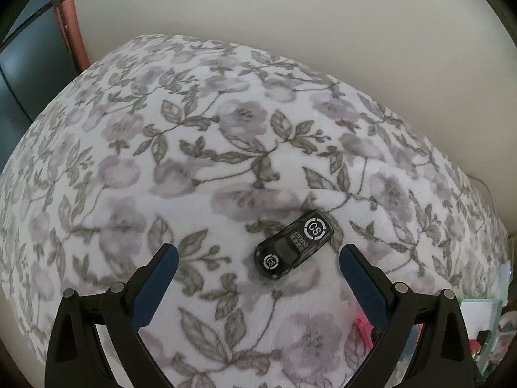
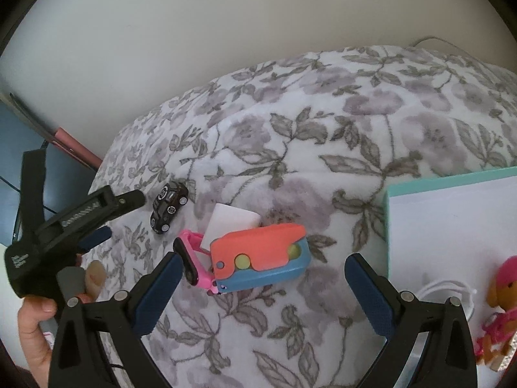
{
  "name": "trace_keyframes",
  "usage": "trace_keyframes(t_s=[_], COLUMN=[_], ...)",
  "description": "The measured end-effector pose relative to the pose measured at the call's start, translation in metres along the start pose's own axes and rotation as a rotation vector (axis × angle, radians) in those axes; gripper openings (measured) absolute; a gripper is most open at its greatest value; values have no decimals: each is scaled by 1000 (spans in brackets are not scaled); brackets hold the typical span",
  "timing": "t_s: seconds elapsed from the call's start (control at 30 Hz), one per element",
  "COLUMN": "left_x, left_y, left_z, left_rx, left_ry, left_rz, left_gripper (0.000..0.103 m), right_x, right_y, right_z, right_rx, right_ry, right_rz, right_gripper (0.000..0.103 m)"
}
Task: Organize rigid objects
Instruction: 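Grasp black toy car with left gripper while right gripper grasps pink-blue block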
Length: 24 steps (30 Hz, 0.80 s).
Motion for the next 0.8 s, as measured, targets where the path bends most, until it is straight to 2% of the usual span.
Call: trace_keyframes(t_s=[0.23,0.43,0.63,0.8], left_x=[4,5,7,8], left_y=[-10,-13,-15,-21], left_z=[-22,-36,-38,-38], left_rx=[3,24,27,21], left_ry=[13,19,-7,-32], left_rz=[-43,-40,-38,-62], left_gripper=[100,100,100,98], right_x=[6,7,8,8], right_y=[3,2,2,3], right_z=[-12,-20,-20,-20], right_rx=[13,3,-7,4], right_ry=[27,38,42,52], right_rz=[28,43,47,41], right_gripper=[101,101,88,85])
Point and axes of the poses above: each gripper's, at about its wrist camera, not at the fingertips, and z roughly against the way its jaws point, y to its left, x to its top, the point moved 5 cm from there along -z, roughly the way its jaws point, and after that the axes turned 14 degrees about y, right-handed, at the moved point
